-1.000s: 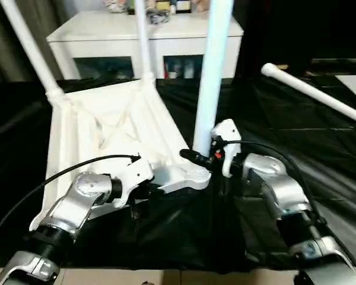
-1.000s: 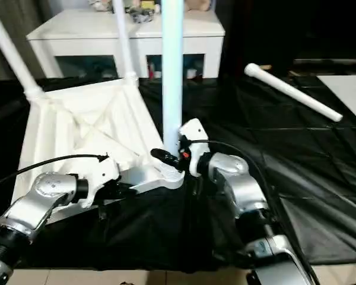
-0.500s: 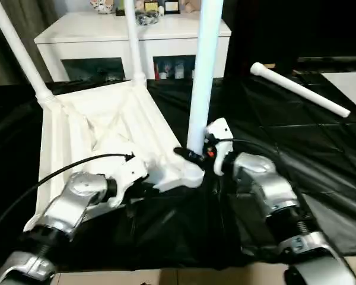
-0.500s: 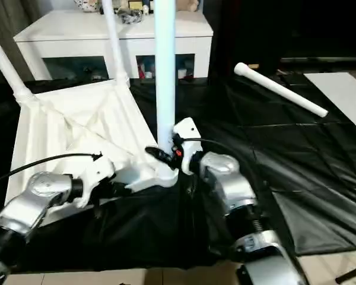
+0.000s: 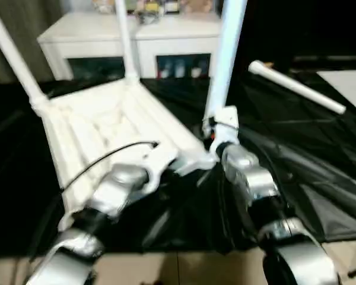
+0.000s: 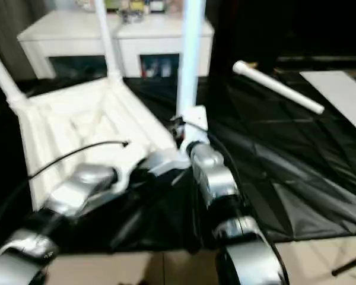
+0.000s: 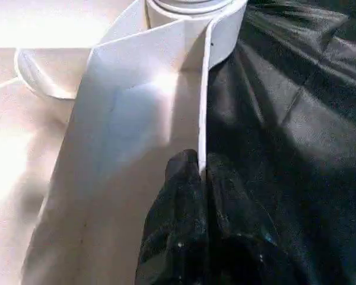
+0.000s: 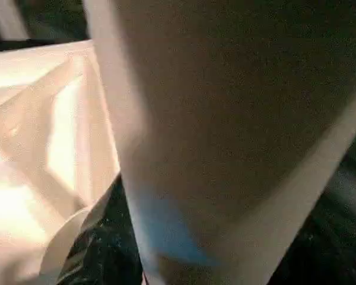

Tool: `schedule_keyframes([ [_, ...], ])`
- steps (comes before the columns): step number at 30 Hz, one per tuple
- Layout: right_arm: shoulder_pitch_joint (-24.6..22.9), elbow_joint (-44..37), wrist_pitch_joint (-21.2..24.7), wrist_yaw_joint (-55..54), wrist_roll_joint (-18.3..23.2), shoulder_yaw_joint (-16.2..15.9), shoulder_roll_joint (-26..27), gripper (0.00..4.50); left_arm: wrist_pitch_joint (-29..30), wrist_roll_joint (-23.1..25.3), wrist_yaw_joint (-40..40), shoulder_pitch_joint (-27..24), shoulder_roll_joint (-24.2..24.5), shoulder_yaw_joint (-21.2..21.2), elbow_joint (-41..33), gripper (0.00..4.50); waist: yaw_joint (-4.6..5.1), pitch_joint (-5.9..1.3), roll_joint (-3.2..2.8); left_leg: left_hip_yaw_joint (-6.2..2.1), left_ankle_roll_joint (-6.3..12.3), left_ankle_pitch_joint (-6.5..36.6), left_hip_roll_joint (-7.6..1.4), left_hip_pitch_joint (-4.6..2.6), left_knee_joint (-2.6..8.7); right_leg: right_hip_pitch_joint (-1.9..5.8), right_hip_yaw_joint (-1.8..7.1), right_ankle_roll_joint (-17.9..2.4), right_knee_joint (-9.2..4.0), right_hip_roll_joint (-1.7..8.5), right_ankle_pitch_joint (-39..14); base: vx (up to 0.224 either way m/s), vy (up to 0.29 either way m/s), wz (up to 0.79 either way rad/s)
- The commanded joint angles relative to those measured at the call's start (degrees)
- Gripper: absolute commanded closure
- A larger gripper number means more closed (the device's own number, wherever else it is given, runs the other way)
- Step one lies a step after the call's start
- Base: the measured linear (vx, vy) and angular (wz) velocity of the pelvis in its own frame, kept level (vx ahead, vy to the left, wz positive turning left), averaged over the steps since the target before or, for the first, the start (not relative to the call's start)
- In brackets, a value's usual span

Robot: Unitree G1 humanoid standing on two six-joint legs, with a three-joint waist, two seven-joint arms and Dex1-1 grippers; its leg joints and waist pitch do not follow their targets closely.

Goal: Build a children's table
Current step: Rotate leg to tighten

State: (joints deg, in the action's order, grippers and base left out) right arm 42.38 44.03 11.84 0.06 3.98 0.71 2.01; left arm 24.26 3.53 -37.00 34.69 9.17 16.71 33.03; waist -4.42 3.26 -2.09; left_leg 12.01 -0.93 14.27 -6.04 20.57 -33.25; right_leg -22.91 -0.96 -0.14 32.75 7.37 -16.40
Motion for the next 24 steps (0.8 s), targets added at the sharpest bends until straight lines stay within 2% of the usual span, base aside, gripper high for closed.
schedule_keyframes([
  [1, -3.04, 6.80, 4.63, -2.49, 1.54, 0.44, 2.10, 2.66, 0.52, 0.38, 6.87, 2.47, -1.06, -1.88, 0.80, 4.50, 0.04, -0.99, -1.14, -7.80, -2.02, 6.85, -4.94, 0.21, 2.06, 3.88, 0.32, -4.88, -7.54, 7.11, -36.11, 0.027, 0.121, -0.42],
  [2, -2.05, 7.90, 3.84, -4.08, 1.19, 0.64, 2.65, 2.66, 0.80, 0.00, 8.36, 2.85, -2.15, -2.63, 1.03, 4.50, 1.82, -1.83, -1.82, -7.32, -6.54, 32.50, -6.69, -3.42, 6.17, 0.44, -2.34, -2.15, -4.47, -0.46, -21.69, 0.027, 0.121, -0.42],
  [3, -1.69, 8.25, 3.54, -4.54, 0.98, 0.59, 2.81, 2.66, 0.91, -0.20, 8.82, 2.92, -2.47, -2.96, 1.03, 4.50, 2.86, -0.72, -2.19, -7.72, -8.19, 44.37, -7.06, -2.59, 8.60, 0.39, -3.33, -1.82, -3.17, -1.97, -14.85, -0.053, 0.102, 0.05],
  [4, -1.67, 8.28, 3.50, -4.60, 0.99, 0.61, 2.84, 2.66, 0.90, -0.22, 8.87, 2.92, -2.48, -2.99, 1.03, 4.50, 1.60, -1.06, -3.82, -6.51, -8.58, 56.29, -8.44, 0.29, 13.02, 3.62, -4.64, -4.10, 4.01, -2.83, -1.21, -0.121, 0.039, 0.20],
  [5, -1.14, 9.04, 2.84, -5.59, 1.04, 1.05, 3.31, 2.66, 0.96, -0.30, 9.45, 2.96, -2.62, -3.42, 1.02, 4.50, 0.52, -0.80, -3.48, -4.95, -7.14, 59.68, -8.67, 2.81, 15.06, 5.53, -5.28, -4.07, 7.57, -3.03, 1.92, -0.121, 0.039, 0.20],
  [6, -0.98, 9.30, 2.66, -5.85, 1.02, 1.21, 3.45, 2.66, 1.02, -0.28, 9.57, 3.00, -2.65, -3.51, 1.04, 4.50, -1.67, -1.97, -2.66, -2.32, -3.37, 53.27, -7.79, 1.74, 14.14, 5.15, -3.85, -3.09, 7.49, -2.40, -0.16, -0.043, -0.034, 0.29],
  [7, -0.58, 9.97, 2.04, -6.35, 0.98, 1.55, 3.80, 2.66, 1.09, -0.17, 9.84, 3.18, -2.70, -3.71, 1.21, 4.50, 0.89, -4.15, 1.33, -2.47, -5.12, 36.37, -6.01, -4.74, 8.19, 1.50, -0.09, -3.59, 1.16, 1.89, -18.15, 0.082, -0.131, 0.10],
  [8, -0.22, 10.55, 1.35, -6.54, 0.88, 1.80, 4.11, 2.66, 1.29, -0.10, 9.97, 3.25, -2.77, -3.88, 1.22, 4.50, 0.68, -4.16, 2.20, -2.78, -4.84, 26.92, -4.91, -5.40, 3.82, -0.09, 0.67, -3.45, -2.30, 4.37, -27.06, 0.082, -0.131, 0.10],
  [9, -0.22, 10.55, 1.35, -6.54, 0.88, 1.80, 4.11, 2.66, 1.29, -0.10, 9.97, 3.25, -2.77, -3.88, 1.22, 4.50, -0.99, -3.97, 2.59, -4.36, 1.92, 6.58, -5.00, -0.85, 0.30, 2.91, 4.29, -5.58, -5.81, 9.06, -30.79, 0.113, -0.098, -0.18],
  [10, -0.19, 10.59, 1.26, -6.53, 0.88, 1.82, 4.13, 2.66, 1.31, -0.09, 9.97, 3.25, -2.77, -3.89, 1.20, 4.50, -1.89, -4.22, 1.50, -5.22, 3.72, -0.40, -5.96, 1.32, 0.82, 4.80, 4.10, -6.75, -4.61, 9.33, -23.89, 0.079, -0.010, -0.33],
  [11, 0.13, 10.95, 0.41, -6.40, 0.86, 2.02, 4.37, 2.66, 1.55, -0.04, 9.97, 3.20, -2.73, -4.00, 1.04, 4.50, -1.58, -4.07, -0.72, -5.57, 2.55, -5.28, -6.84, 1.56, 4.36, 4.05, -0.64, -8.16, -1.94, 2.78, -9.94, 0.079, -0.010, -0.33],
  [12, 0.62, 11.62, -0.83, -5.68, 0.79, 2.17, 4.54, 2.66, 1.78, 0.08, 9.80, 3.00, -2.59, -4.14, 0.91, 4.50, -1.01, -3.84, -0.88, -5.28, 2.09, 1.33, -7.65, 0.77, 4.99, 2.85, -0.75, -8.10, -2.01, 1.95, -8.35, 0.049, 0.014, -0.21],
  [13, 0.62, 11.62, -0.83, -5.68, 0.79, 2.17, 4.54, 2.66, 1.78, 0.08, 9.80, 3.00, -2.59, -4.14, 0.91, 4.50, -0.31, -4.26, -1.16, -5.19, -0.47, 8.80, -8.02, 0.25, 5.20, 2.88, -0.16, -9.28, -1.06, 1.77, -4.50, 0.000, 0.000, 0.00],
  [14, 0.95, 12.09, -1.37, -5.67, 0.78, 2.36, 4.64, 2.66, 1.85, 0.15, 9.74, 2.93, -2.52, -4.16, 0.87, 4.50, -0.19, -4.14, -1.35, -5.02, -1.45, 11.92, -7.86, 0.13, 5.50, 2.79, -0.04, -9.75, -1.26, 1.75, -3.79, 0.000, 0.000, 0.00],
  [15, 1.32, 12.64, -1.97, -5.66, 0.78, 2.59, 4.76, 2.66, 1.93, 0.23, 9.66, 2.85, -2.45, -4.18, 0.82, 4.50, 0.13, -3.98, -1.17, -4.71, -2.55, 15.68, -7.51, 0.00, 5.72, 2.79, 0.09, -10.15, -1.64, 1.82, -3.32, 0.000, 0.000, 0.00],
  [16, 1.85, 13.04, -3.26, -4.08, 1.21, 2.88, 4.92, 2.66, 1.97, 0.28, 9.21, 2.63, -1.98, -4.17, 0.52, 4.50, 0.20, -3.91, -1.01, -4.54, -2.65, 16.97, -7.20, 0.23, 5.81, 3.10, 0.17, -9.93, -2.01, 2.12, -4.50, 0.000, 0.000, 0.00],
  [17, 1.85, 13.04, -3.26, -4.08, 1.21, 2.88, 4.92, 2.31, 1.97, 0.28, 9.21, 2.63, -1.98, -4.17, 0.52, 4.50, 0.23, -3.81, -1.06, -4.45, -2.66, 17.65, -7.16, 0.27, 5.87, 3.01, 0.31, -9.47, -2.37, 2.35, -6.28, 0.000, 0.000, 0.00],
  [18, 2.16, 12.88, -4.00, -2.67, 1.88, 3.29, 5.05, 2.31, 1.68, 0.37, 8.70, 2.49, -1.42, -4.10, 0.30, 4.50, 0.23, -3.74, -1.15, -4.47, -2.74, 17.98, -7.17, 0.28, 5.93, 2.99, 0.34, -9.20, -2.50, 2.38, -7.26, 0.000, 0.000, 0.00],
  [21, 2.70, 12.03, -5.05, 0.19, 2.33, 3.27, 4.91, 1.86, 1.09, 0.55, 7.47, 2.27, 0.13, -4.08, -0.35, 4.50, 0.39, -3.79, -1.12, -4.51, -2.58, 18.77, -7.23, 0.31, 6.09, 2.95, 0.43, -8.42, -2.79, 2.46, -9.13, 0.000, 0.000, 0.00],
  [22, 2.77, 11.80, -5.10, 0.85, 2.29, 3.14, 4.84, 1.77, 0.91, 0.63, 7.36, 2.24, 0.49, -3.98, -0.45, 4.50, 0.89, -3.84, -1.10, -4.73, -2.60, 17.27, -7.17, 0.99, 6.26, 3.42, 0.27, -8.47, -2.59, 2.44, -8.04, 0.000, 0.000, 0.00],
  [23, 2.80, 10.80, -4.93, 2.17, 2.68, 3.10, 4.66, 1.77, 0.31, 0.61, 6.98, 2.16, 1.02, -3.95, -0.51, 4.50, 1.09, -4.06, -1.46, -4.84, -2.63, 15.98, -7.18, 1.22, 6.25, 3.67, 0.12, -8.56, -2.29, 2.35, -6.27, 0.000, 0.000, 0.00],
  [24, 2.84, 9.74, -4.79, 3.75, 2.90, 2.83, 4.31, 1.59, -1.06, 0.72, 6.37, 2.13, 1.63, -3.72, -0.44, 4.50, 1.44, -4.35, -1.24, -4.80, -1.88, 13.33, -7.15, 1.49, 6.02, 3.89, -0.05, -8.77, -2.02, 2.13, -1.63, 0.000, 0.000, 0.00],
])
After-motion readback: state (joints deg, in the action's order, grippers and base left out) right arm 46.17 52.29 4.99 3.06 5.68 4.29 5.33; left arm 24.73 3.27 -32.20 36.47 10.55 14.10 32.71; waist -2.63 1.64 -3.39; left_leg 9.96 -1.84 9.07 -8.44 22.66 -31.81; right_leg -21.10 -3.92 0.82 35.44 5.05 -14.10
